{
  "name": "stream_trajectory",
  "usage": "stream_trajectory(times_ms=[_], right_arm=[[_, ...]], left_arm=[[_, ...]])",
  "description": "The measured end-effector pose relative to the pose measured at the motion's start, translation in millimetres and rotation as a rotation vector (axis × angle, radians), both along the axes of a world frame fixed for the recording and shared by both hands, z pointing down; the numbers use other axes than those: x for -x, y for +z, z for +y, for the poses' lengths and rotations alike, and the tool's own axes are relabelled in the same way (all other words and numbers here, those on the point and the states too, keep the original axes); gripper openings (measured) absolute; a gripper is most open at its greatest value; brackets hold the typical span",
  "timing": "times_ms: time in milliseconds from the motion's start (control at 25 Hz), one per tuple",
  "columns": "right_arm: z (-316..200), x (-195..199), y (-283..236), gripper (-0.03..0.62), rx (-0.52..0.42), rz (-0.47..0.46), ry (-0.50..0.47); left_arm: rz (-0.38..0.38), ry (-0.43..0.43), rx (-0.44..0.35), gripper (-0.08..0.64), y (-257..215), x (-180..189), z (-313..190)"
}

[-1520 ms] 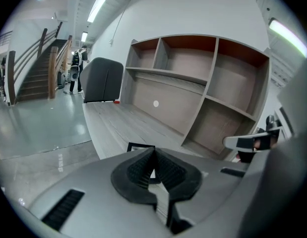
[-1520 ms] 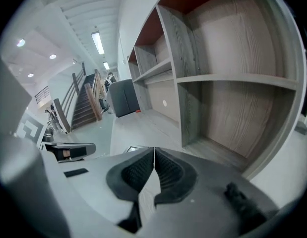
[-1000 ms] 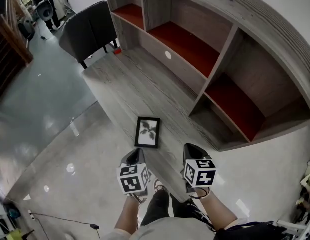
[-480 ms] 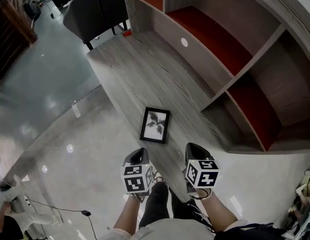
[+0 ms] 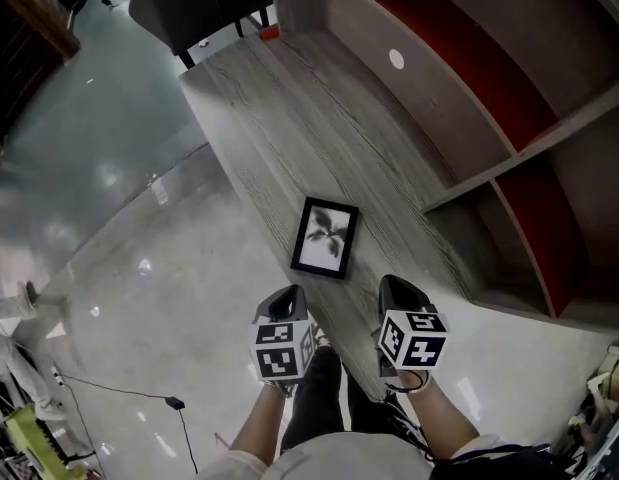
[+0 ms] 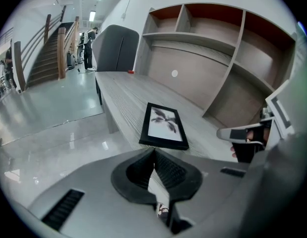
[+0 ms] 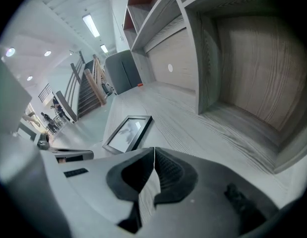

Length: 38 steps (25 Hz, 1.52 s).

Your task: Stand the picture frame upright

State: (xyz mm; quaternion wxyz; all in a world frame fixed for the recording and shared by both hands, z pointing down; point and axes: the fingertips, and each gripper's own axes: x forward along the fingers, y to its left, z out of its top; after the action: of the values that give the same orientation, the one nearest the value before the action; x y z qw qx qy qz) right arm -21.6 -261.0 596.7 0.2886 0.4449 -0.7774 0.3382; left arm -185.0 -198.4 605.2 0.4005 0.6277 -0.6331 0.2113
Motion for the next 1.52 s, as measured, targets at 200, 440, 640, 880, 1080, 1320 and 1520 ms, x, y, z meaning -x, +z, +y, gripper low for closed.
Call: stream_trajectory(times_ms=[200,440,640,880,1080,1320,1520], right_arm=[[-7,7,3,0.032,0.004,0.003,-0.011],[-15,10,6,0.032,0.010,0.010,-0.015],[-20,9,8,0.032,0.019,0.018,-0.014],[-28,7,12,0.032,0.024,0.027,-0.013],[-33,7,15,0.032,0.033,0.031,-0.024],[-38,7,20,0.032,0.042,0.051,-0.036],[-39,7,24,0.032,0.053,0.054,-0.044]], left_arm=[[0.016,-0.003,-0.006,0.014,-2,5,-12],[-0.003,0.036,-0.008,0.015,-3,7,-31],[0.003,0.051,-0.001,0.115,-1,12,-44],[0.002,0.073,0.003,0.122,3,17,-63],[0.042,0.111,0.020,0.161,8,19,-79],[0.048,0.153,0.078,0.187,16,22,-92],[0.032,0.177,0.109,0.110,19,24,-102]])
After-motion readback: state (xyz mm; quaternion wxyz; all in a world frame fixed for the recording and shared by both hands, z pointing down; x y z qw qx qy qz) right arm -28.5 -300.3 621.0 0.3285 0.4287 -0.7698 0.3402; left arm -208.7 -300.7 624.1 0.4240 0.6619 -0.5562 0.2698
